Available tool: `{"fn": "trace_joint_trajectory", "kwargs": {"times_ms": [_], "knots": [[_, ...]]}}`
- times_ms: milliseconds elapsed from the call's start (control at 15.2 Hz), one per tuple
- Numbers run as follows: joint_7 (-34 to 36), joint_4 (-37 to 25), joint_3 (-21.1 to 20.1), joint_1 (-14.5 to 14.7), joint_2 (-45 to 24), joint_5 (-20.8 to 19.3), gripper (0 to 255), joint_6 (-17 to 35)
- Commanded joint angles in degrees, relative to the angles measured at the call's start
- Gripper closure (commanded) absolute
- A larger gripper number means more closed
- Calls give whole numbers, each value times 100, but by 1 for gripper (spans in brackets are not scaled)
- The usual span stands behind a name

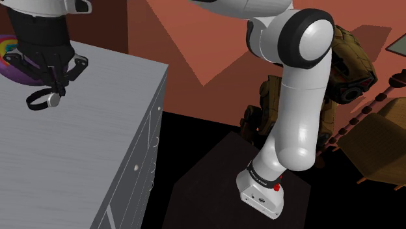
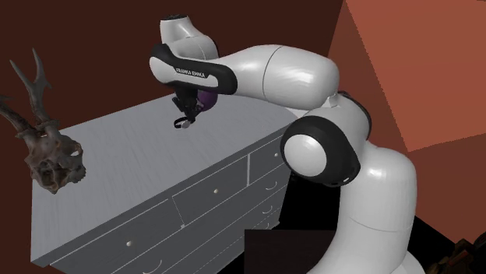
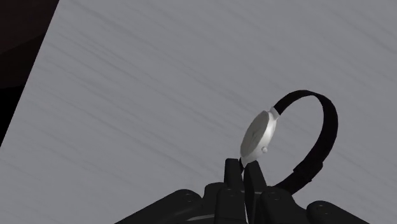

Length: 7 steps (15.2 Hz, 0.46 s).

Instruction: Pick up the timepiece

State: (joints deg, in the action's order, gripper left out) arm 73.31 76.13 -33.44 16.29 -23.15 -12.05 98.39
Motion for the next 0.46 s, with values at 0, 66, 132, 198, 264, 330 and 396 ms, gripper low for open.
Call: {"fn": "trace_joint_trajectory", "kwargs": {"times_ms": [0, 66, 132, 198, 264, 330, 396], "knots": [[-3, -168, -3, 29, -17, -7, 255, -153], [-4, -270, -3, 49, -33, -14, 255, -240], [-4, -376, -4, 69, -52, -23, 255, -327], [-5, -486, -4, 92, -73, -33, 255, -416], [-5, -599, -4, 117, -96, -45, 255, -507], [-5, -616, -3, 121, -99, -46, 255, -520], [-5, -616, -3, 121, -99, -46, 255, -520]]}}
